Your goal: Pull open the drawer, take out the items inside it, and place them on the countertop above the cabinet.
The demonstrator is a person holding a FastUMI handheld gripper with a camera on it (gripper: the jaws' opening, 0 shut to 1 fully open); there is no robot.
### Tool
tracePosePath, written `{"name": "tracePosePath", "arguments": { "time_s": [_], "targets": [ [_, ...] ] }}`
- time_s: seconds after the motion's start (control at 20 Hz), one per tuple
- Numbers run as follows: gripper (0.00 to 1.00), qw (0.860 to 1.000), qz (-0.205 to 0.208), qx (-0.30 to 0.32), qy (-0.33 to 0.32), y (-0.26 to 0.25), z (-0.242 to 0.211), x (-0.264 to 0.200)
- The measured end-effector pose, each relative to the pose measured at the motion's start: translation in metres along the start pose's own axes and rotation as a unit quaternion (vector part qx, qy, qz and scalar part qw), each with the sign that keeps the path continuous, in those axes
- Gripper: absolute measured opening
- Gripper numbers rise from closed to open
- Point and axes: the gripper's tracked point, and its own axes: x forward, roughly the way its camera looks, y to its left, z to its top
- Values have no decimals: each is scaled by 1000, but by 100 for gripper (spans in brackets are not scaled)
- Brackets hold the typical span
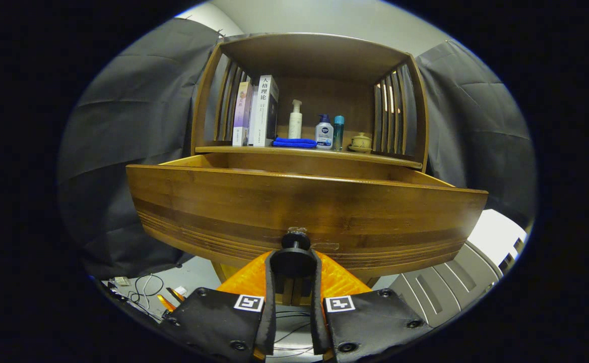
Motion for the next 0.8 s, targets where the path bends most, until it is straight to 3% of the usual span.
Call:
{"name": "tracePosePath", "arguments": {
  "time_s": [0.25,0.45,0.75,0.8],
  "targets": [
    [31,1000,2,-3,6,3,-3,-5],
    [58,999,7,-37,4,1,5,-12],
    [100,997,-14,-14,-73,-13,83,-38],
    [100,997,-19,-21,-74,-15,96,-39]
  ]
}}
